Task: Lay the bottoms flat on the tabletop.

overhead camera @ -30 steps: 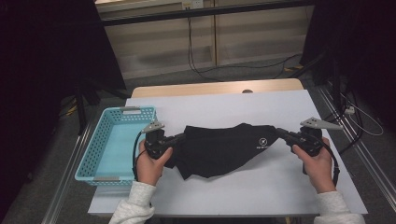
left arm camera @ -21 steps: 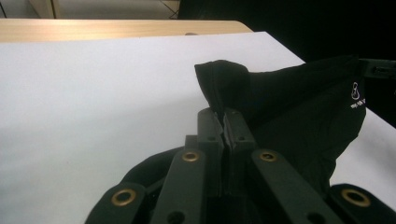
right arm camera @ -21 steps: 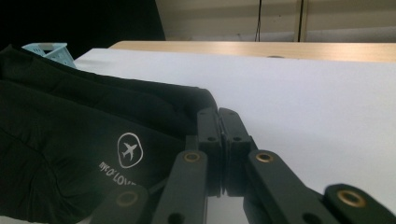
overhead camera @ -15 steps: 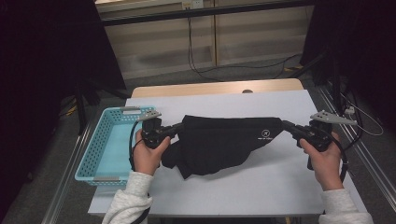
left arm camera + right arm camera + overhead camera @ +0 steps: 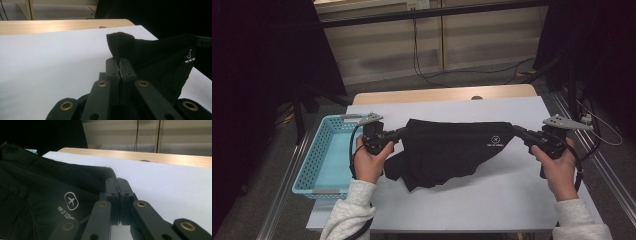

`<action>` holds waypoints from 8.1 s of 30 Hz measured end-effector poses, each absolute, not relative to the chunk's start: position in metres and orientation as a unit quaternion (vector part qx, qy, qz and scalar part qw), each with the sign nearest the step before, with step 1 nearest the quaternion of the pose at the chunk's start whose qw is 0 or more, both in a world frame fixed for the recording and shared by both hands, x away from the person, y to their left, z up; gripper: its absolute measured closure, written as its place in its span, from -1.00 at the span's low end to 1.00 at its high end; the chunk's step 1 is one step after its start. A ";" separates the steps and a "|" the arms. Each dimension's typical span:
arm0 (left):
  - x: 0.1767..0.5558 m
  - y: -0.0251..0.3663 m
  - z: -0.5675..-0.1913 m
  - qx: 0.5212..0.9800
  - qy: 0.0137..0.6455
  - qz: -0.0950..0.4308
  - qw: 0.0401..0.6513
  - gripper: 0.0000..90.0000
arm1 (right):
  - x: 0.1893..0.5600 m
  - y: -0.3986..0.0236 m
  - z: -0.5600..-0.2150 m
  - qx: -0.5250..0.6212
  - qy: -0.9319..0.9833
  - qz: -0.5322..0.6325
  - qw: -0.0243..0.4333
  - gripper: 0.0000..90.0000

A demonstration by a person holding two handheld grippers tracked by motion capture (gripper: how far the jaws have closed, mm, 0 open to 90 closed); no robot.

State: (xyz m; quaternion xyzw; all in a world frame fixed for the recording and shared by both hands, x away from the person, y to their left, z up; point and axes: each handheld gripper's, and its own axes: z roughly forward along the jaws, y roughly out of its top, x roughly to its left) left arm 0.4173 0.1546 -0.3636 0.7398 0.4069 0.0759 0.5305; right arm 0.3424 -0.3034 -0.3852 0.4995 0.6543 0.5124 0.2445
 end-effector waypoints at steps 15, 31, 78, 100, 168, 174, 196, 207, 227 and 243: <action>0.424 0.151 -0.346 0.736 0.400 0.070 0.541 0.94 | 0.345 -0.307 -0.367 0.492 0.652 0.513 0.263 0.96; 0.420 0.126 -0.337 0.737 0.374 0.051 0.560 0.94 | 0.307 -0.332 -0.337 0.488 0.649 0.506 0.291 0.96; 0.424 0.135 -0.415 0.782 0.394 0.109 0.471 -0.70 | 0.339 -0.234 -0.448 0.473 0.748 0.407 0.226 -0.45; 0.401 0.137 -0.433 0.798 0.376 0.107 0.458 -0.73 | 0.333 -0.190 -0.462 0.429 0.786 0.397 0.202 -0.48; 0.398 0.118 -0.440 0.802 0.372 0.077 0.461 -0.65 | 0.327 -0.252 -0.449 0.439 0.785 0.409 0.155 0.99; 0.396 0.110 -0.441 0.807 0.360 0.074 0.462 -0.53 | 0.329 -0.261 -0.449 0.456 0.776 0.403 0.165 0.99; 0.395 0.085 -0.451 0.827 0.322 0.061 0.457 -0.26 | 0.326 -0.257 -0.452 0.465 0.770 0.392 0.192 0.14; 0.395 0.079 -0.456 0.838 0.299 0.068 0.452 0.25 | 0.321 -0.240 -0.454 0.453 0.781 0.384 0.194 -0.15; 0.402 0.064 -0.465 0.845 0.313 0.059 0.429 1.00 | 0.300 -0.239 -0.457 0.456 0.782 0.377 0.199 -0.25; 0.405 0.084 -0.456 0.831 0.324 0.073 0.446 0.10 | 0.306 -0.209 -0.458 0.409 0.807 0.385 0.182 -0.27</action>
